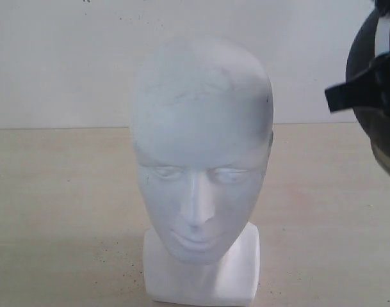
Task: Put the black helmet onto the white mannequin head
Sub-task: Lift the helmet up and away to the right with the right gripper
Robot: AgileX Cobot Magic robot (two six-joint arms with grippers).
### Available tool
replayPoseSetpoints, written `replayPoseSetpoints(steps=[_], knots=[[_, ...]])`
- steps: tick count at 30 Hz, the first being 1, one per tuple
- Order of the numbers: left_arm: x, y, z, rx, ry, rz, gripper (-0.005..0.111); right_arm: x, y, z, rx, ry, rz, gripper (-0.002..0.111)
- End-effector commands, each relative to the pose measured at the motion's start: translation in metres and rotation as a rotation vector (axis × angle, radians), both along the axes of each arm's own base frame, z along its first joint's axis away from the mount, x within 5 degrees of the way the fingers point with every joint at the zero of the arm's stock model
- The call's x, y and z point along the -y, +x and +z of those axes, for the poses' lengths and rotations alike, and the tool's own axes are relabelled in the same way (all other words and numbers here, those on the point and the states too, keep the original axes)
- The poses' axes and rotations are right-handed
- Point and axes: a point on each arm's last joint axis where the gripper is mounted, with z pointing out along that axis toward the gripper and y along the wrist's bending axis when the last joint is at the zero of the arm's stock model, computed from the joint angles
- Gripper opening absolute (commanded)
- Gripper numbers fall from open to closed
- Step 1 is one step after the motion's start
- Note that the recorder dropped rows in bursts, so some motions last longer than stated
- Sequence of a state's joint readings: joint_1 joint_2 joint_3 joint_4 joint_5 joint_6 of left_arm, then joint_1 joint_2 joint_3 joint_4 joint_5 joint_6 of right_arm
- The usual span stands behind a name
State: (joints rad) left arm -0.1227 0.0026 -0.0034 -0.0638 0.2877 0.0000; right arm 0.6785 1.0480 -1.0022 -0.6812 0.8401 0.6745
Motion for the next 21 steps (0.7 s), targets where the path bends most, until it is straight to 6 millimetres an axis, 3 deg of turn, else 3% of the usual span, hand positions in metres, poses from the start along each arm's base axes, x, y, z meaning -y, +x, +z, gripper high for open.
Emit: replayPoseSetpoints(steps=[1, 9, 16, 21], knots=[[0.000, 0.000, -0.001, 0.001, 0.000, 0.003, 0.004, 0.002, -0.008, 0.053, 0.250, 0.094, 0.098, 0.000], [0.000, 0.000, -0.001, 0.001, 0.000, 0.003, 0.004, -0.022, -0.021, 0.108, 0.616, 0.354, 0.407, 0.000], [0.000, 0.000, -0.001, 0.001, 0.000, 0.003, 0.004, -0.035, -0.040, 0.133, 0.854, 0.520, 0.640, 0.000], [0.000, 0.000, -0.001, 0.001, 0.000, 0.003, 0.004, -0.039, -0.054, 0.146, 0.928, 0.727, 0.775, 0.000]])
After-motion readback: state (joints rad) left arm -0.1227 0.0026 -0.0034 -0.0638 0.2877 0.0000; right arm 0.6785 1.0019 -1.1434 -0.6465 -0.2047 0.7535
